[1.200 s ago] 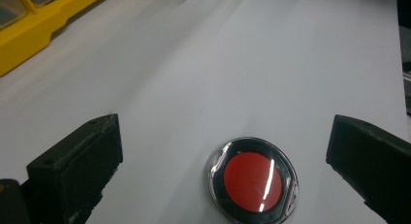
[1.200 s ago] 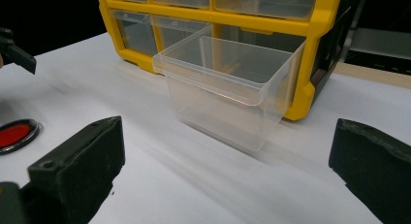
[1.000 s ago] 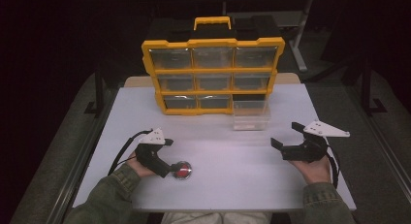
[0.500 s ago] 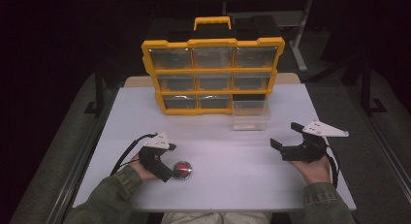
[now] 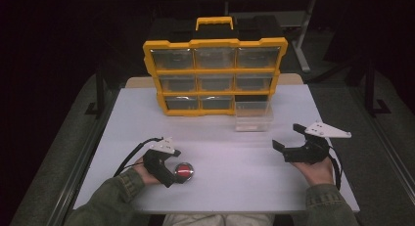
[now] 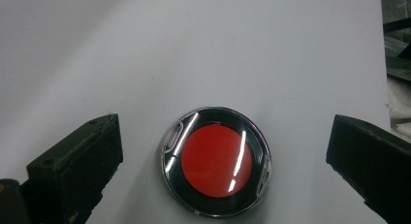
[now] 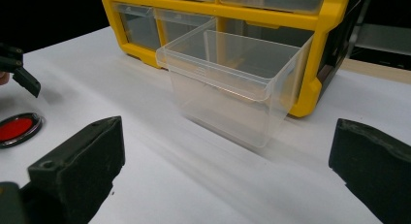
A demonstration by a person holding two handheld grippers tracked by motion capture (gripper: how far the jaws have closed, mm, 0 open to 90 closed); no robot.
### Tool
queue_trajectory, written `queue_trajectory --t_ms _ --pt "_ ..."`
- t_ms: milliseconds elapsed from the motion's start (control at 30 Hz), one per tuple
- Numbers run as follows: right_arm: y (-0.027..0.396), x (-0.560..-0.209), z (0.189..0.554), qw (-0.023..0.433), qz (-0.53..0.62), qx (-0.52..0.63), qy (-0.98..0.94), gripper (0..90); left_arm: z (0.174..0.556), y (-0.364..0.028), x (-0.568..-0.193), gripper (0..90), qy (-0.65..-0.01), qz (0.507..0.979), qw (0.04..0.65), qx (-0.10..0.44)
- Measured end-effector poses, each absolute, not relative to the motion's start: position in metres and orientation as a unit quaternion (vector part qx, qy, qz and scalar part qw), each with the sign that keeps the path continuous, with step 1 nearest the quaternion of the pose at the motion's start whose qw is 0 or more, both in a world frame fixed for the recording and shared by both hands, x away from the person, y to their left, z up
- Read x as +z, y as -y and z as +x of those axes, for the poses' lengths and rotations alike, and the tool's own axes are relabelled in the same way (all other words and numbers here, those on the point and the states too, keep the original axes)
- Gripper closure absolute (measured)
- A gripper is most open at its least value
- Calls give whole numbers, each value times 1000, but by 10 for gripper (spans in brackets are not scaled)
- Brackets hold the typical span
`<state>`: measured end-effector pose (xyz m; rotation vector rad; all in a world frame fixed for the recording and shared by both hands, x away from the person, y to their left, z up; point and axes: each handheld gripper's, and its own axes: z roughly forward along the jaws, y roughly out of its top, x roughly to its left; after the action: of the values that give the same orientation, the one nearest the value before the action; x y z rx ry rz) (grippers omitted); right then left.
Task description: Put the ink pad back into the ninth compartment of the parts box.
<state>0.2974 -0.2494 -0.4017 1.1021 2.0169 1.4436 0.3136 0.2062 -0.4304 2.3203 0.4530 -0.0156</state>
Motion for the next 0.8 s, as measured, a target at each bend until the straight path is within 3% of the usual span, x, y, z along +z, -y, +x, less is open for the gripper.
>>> queue_trajectory --t_ms 567,600,800 --pt "249 -401 297 213 396 521 -726 0 308 -197 -438 10 -169 925 339 0" --pt "248 -401 297 215 396 521 -725 0 308 -196 -439 63 -171 927 335 3" --pt "248 -401 296 215 395 522 -725 0 309 -195 -441 141 -178 929 324 17"
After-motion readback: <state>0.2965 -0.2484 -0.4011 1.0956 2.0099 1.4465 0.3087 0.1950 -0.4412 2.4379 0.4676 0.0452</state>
